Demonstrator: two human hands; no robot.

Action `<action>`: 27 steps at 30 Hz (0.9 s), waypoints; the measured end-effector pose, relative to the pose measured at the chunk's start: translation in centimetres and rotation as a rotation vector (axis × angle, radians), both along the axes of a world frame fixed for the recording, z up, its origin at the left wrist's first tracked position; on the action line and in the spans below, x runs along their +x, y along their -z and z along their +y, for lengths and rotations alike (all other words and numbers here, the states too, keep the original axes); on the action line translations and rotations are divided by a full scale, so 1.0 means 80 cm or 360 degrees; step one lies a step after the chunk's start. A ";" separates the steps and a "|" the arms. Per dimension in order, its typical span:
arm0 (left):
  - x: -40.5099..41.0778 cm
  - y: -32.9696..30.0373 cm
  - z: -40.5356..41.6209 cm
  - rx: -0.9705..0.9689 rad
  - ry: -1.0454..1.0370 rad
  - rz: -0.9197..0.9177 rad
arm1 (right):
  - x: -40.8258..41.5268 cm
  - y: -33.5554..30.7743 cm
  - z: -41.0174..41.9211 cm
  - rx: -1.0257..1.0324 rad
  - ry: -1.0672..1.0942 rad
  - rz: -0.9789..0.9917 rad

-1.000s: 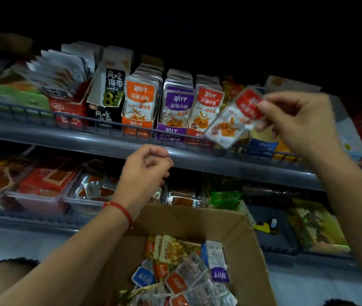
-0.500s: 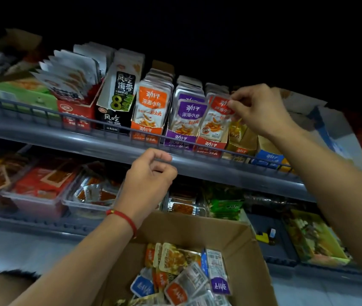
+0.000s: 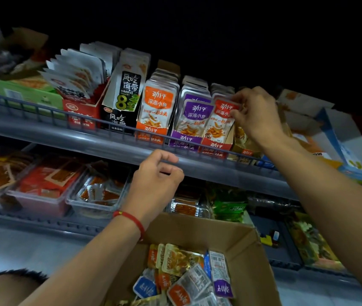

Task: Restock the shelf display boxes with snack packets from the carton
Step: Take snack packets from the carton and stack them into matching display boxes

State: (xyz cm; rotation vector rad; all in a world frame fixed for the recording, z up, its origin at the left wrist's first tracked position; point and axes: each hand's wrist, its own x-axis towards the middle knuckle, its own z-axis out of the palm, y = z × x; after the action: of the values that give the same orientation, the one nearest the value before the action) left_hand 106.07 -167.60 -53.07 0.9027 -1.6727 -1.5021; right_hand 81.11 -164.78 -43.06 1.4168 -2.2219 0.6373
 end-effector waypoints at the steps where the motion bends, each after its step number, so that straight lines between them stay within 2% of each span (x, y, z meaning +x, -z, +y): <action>1: 0.000 0.000 0.000 -0.0001 0.0002 -0.0005 | 0.000 0.001 0.000 -0.0021 -0.0001 -0.0005; 15: 0.000 0.008 -0.001 -0.0104 0.0038 -0.0132 | -0.001 0.003 0.019 -0.0219 -0.0076 0.0170; 20: 0.004 0.028 0.001 -0.0304 0.0295 -0.0463 | 0.015 0.020 0.055 -0.0391 -0.0211 0.0226; 21: 0.002 0.037 0.003 -0.0339 0.0357 -0.0564 | 0.022 0.028 0.066 -0.0400 -0.0277 0.0159; 23: -0.004 0.060 0.007 -0.0389 0.0437 -0.0765 | 0.041 0.049 0.092 -0.0309 -0.0415 -0.0205; 25: -0.009 0.092 0.010 -0.0384 0.0560 -0.1001 | 0.059 0.080 0.117 -0.0092 -0.0542 -0.0549; 27: -0.013 0.125 0.019 -0.0343 0.0810 -0.1294 | 0.065 0.122 0.142 0.0208 -0.0645 -0.0629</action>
State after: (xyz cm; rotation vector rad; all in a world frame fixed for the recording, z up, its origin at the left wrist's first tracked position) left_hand 105.04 -166.06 -63.09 1.1008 -2.7626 -1.2789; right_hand 86.33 -153.43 -52.83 1.9799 -2.3113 0.9953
